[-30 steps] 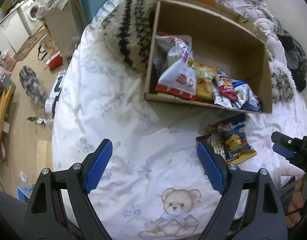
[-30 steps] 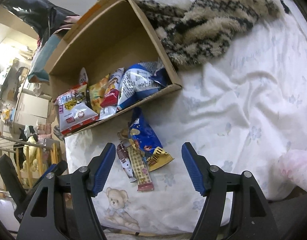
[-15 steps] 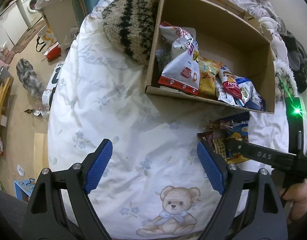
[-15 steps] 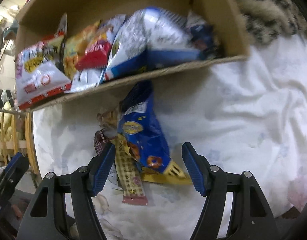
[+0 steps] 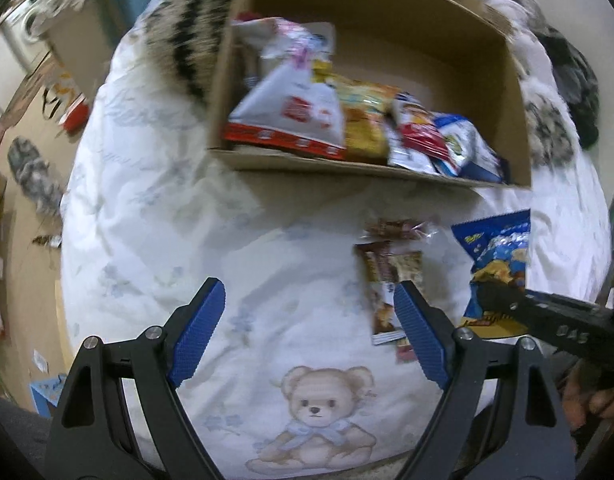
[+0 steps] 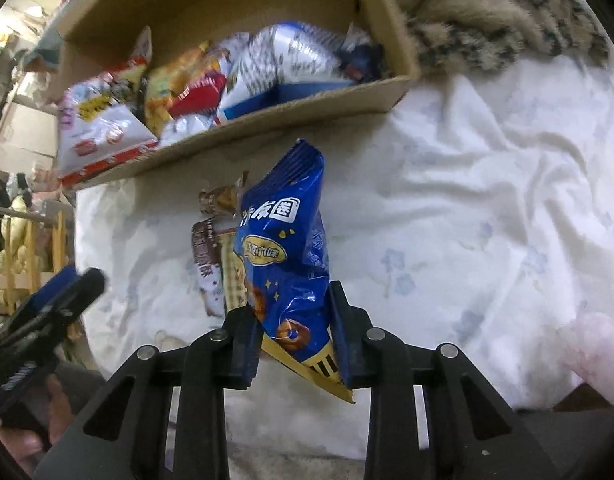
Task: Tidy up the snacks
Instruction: 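Grasp the blue chip bag with the right tool while the left tool grasps a brown chocolate bar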
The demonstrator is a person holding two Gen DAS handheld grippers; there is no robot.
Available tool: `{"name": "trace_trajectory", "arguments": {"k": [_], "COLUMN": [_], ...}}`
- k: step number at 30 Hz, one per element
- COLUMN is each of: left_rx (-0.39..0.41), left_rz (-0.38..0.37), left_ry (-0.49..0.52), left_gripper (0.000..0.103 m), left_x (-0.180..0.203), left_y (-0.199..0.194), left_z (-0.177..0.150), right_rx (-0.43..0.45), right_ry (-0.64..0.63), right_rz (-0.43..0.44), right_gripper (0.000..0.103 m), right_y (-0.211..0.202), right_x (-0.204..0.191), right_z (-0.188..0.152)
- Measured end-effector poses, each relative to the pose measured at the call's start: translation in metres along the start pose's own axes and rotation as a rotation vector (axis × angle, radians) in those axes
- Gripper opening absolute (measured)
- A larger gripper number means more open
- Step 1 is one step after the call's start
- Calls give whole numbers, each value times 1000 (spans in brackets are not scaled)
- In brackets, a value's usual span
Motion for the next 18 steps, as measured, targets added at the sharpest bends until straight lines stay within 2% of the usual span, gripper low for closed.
{"name": "trace_trajectory", "arguments": {"k": [3, 6, 8, 10, 13, 15, 17, 18], "left_rx": [-23, -59, -92, -140, -182, -187, -196, -201], "left_rz": [-14, -43, -44, -45, -41, -39, -42, -48], "left_ry": [8, -29, -30, -18, -7, 1, 18, 29], "left_gripper": [84, 83, 78, 66, 61, 61, 53, 45], "left_x": [7, 8, 11, 17, 25, 30, 35, 37], "left_y": [6, 20, 33, 50, 68, 75, 78, 78], "left_z": [0, -2, -4, -7, -11, -11, -11, -11], "right_rx": [36, 86, 114, 129, 135, 135, 131, 130], "right_ry": [52, 85, 95, 107, 117, 120, 120, 119], "right_rz": [70, 121, 130, 131, 133, 126, 122, 124], "right_gripper": [31, 31, 31, 31, 31, 31, 31, 31], "right_y": [-16, -31, -37, -40, -40, -40, -40, -38], "right_x": [12, 20, 23, 26, 30, 27, 30, 30], "right_z": [-8, -15, -18, -19, -18, -16, -16, -15]}}
Point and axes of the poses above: each gripper's, at about its wrist camera, not at the fingertips, and y roughly the way its jaws point, x to its right, z to its top, the point moved 2 cm from there along y, roughly the way its jaws point, and after that the axes turned 4 degrees about -x, right-handed, at the moved point
